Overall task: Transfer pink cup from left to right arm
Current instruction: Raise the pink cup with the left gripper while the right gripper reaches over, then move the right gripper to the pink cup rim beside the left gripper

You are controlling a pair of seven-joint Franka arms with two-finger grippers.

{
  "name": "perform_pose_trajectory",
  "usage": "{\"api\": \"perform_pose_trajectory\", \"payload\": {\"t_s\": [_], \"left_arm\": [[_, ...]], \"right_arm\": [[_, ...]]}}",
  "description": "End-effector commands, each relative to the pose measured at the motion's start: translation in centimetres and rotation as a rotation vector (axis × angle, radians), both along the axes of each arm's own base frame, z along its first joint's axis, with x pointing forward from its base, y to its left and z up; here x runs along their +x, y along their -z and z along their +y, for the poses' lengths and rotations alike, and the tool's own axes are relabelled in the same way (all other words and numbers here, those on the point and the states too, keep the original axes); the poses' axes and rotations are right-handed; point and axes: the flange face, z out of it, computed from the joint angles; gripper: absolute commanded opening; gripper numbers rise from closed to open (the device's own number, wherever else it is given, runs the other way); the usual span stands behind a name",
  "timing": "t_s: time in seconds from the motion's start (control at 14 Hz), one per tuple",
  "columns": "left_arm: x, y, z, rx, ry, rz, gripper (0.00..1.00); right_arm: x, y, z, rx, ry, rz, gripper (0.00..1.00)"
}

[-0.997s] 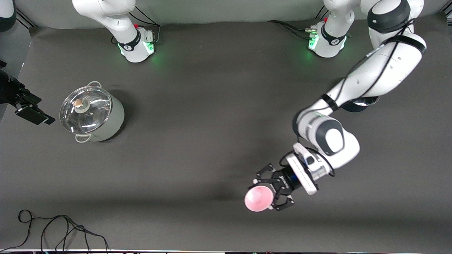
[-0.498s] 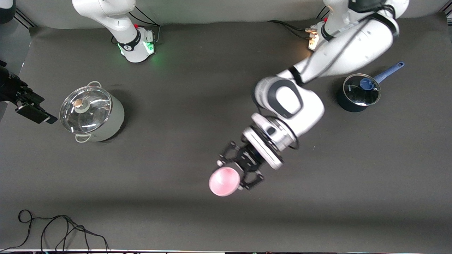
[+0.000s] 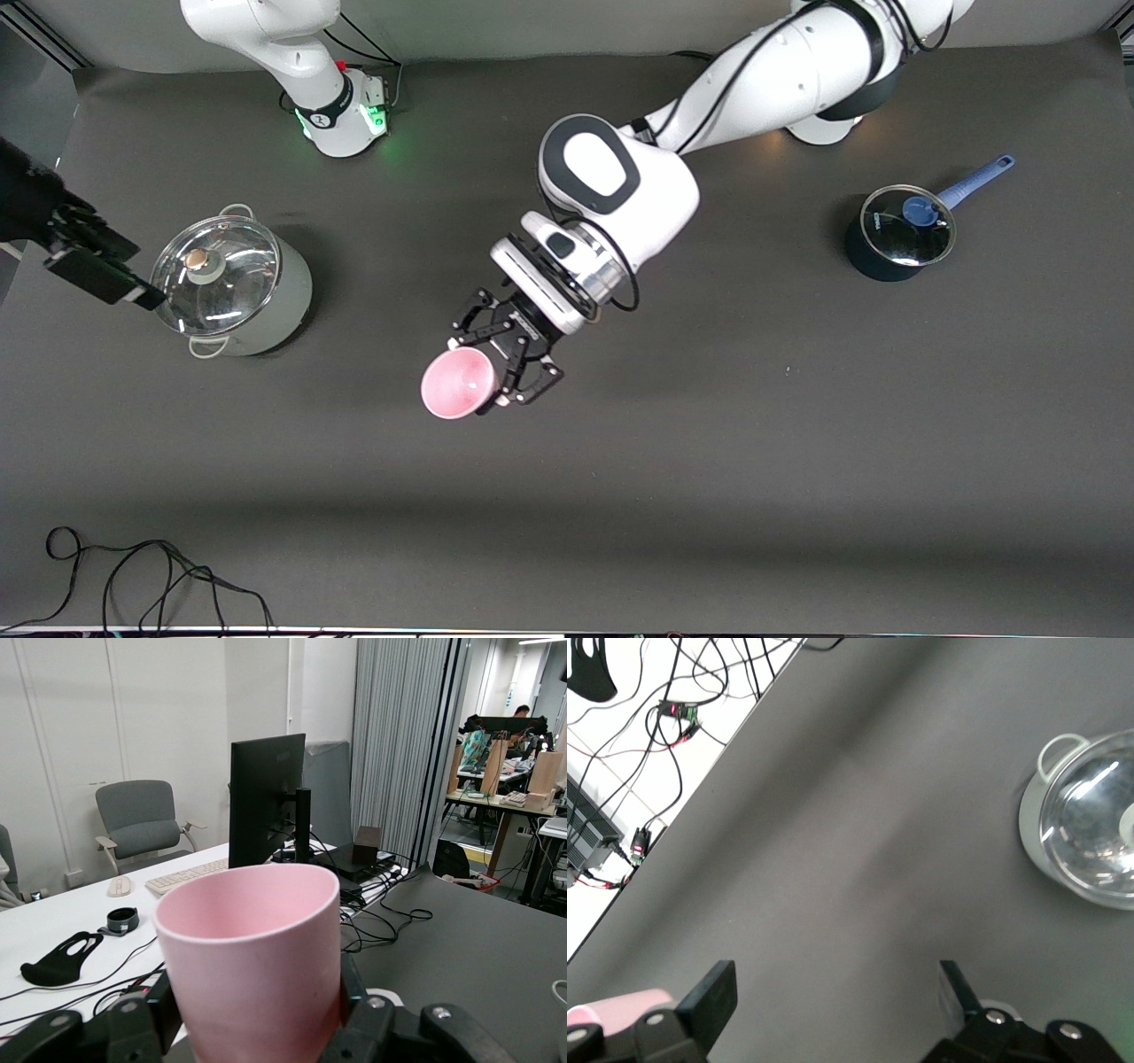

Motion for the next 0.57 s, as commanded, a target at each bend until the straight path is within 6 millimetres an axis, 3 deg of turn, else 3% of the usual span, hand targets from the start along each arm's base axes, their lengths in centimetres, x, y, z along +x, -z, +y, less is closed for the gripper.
{"api": "perform_pose_trajectory", "payload": {"t_s": [0.0, 0.07, 0.14, 0.36, 0.5], "left_arm": [[-1.0, -0.7, -1.5, 0.014, -0.026, -0.041, 0.00], [-1.8, -0.9, -2.4, 0.009, -0.024, -0.046, 0.00], [-2.0, -0.9, -2.7, 0.006, -0.040, -0.050, 0.00], [-3.4, 0.8, -4.5, 0.031, -0.064, -0.054, 0.00], [-3.4, 0.6, -4.5, 0.021, -0.093, -0.054, 0.00]], "right_arm": [[2.0, -0.5, 3.4, -0.013, -0.004, 0.041, 1.00], [2.6, -0.4, 4.0, -0.017, 0.020, 0.049, 0.99], [2.8, -0.2, 5.9, -0.015, 0.018, 0.049, 0.99], [3.5, 1.2, 9.2, -0.019, 0.003, 0.063, 0.99], [3.4, 1.2, 11.0, -0.018, 0.012, 0.057, 0.99]]}}
